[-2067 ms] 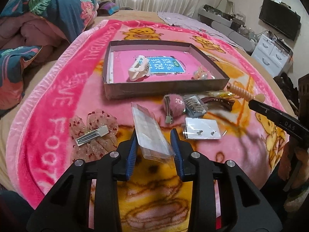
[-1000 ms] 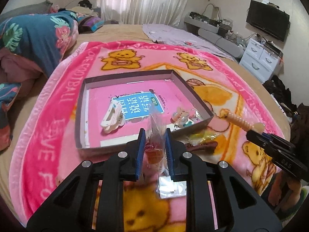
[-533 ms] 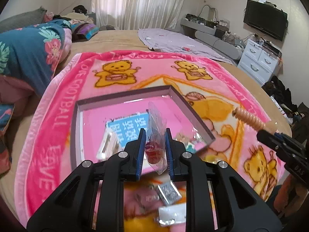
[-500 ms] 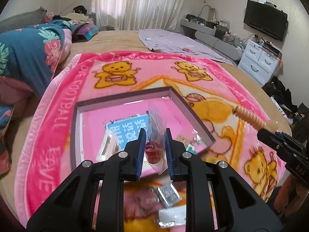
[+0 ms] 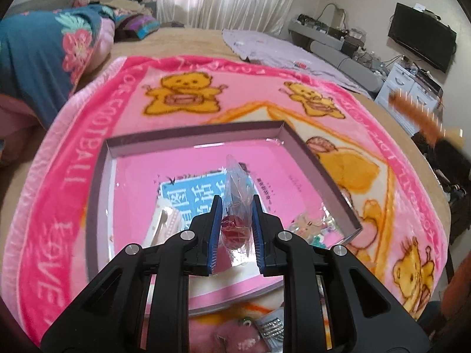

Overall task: Organize jewelry
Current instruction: 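Carry the bag and hair tie into the box and open both tools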

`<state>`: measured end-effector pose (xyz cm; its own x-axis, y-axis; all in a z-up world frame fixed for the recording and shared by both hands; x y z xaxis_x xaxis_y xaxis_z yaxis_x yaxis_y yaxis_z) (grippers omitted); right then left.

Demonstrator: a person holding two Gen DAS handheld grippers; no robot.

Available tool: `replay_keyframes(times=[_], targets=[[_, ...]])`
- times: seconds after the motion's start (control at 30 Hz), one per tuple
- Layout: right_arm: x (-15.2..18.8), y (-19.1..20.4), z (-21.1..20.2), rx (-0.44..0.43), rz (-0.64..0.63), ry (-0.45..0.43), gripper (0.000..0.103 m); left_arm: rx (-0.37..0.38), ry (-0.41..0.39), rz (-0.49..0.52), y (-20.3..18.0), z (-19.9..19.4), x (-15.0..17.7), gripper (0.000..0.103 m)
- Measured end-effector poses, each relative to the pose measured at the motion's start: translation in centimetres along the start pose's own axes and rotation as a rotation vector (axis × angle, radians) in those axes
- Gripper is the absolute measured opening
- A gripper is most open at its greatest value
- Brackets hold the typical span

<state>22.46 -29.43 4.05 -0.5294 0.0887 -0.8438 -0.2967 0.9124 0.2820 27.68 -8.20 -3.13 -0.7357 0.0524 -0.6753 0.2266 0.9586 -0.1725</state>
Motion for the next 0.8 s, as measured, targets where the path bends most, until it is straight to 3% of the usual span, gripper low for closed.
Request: replay_keyframes(times=[0.17,0.3,0.47,0.8], targets=[[-1.0,-0.3,2.1,0.002,0.003,0.009,0.023,0.009,0.025,-0.007,0.3,0.9,0.5,0.013],[0.7,-0.6,3.7,-0.002,-0.007,0.056,0.023,0.064,0.056,-0.043,0.5,1.4,0.7,0.013],[3.3,-1.9,6.0,0.039,-0.001,0.147,0.023,0.059,0.065,-0.049,0.7,2.2,1.1,0.013],[5.7,-2.3,7.9,0.084,-0.023,0.218,0.023,0.022,0.075,-0.052,1.6,2.0,1.5,0.013]])
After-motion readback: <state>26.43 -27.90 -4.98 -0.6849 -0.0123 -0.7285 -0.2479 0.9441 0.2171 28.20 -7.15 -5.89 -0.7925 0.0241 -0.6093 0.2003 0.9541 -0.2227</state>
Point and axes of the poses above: each gripper's, at about its wrist camera, not at the fingertips, and z roughly the way its jaws point, y to its left, x to its underside, the point moved 3 cm from there along z, roughly the way its jaws point, and after that the axes turned 1 degree about -x, right-handed, at the moved point
